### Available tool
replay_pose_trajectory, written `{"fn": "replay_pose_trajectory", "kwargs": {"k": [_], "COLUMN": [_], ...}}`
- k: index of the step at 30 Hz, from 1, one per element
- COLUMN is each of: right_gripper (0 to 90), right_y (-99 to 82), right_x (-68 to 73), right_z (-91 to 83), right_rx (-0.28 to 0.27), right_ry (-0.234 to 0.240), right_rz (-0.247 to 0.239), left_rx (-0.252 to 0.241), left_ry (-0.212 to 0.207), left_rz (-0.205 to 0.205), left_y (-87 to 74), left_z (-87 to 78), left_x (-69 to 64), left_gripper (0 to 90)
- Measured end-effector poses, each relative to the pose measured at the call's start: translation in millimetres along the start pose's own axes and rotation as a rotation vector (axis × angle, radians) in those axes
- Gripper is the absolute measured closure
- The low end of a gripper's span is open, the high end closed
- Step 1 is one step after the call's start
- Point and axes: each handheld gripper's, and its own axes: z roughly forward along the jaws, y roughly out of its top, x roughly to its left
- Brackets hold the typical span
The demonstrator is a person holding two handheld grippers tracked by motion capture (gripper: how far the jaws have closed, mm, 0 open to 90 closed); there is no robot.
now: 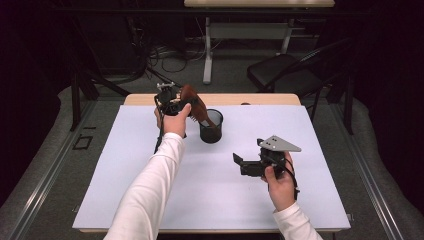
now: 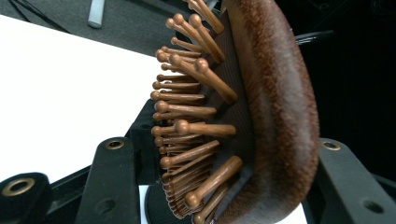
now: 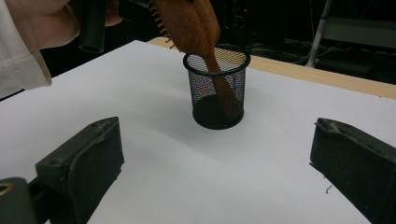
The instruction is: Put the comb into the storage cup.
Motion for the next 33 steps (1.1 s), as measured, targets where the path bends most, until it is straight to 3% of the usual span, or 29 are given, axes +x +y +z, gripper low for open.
{"fn": "replay_pose_trajectory", "kwargs": {"k": [17,33], "right_gripper": [2.1,3.0], "right_y": [-0.8,-2.8], "right_x": [1.6,3.5], "right_z": [1.7,4.6], "right_rx": [0.006,0.019], "right_ry": [0.005,0.007], "right_rz": [-0.007,-0.01], "left_rx": [0.006,0.015], "left_ry": [-0.042,-0.075], "left_rz": [0.019,-0.011], "left_y": [0.7,-0.2], "left_z": [-0.5,-1.7], "left_x": [9.3,24.4], "left_gripper": [47.2,46.5]}}
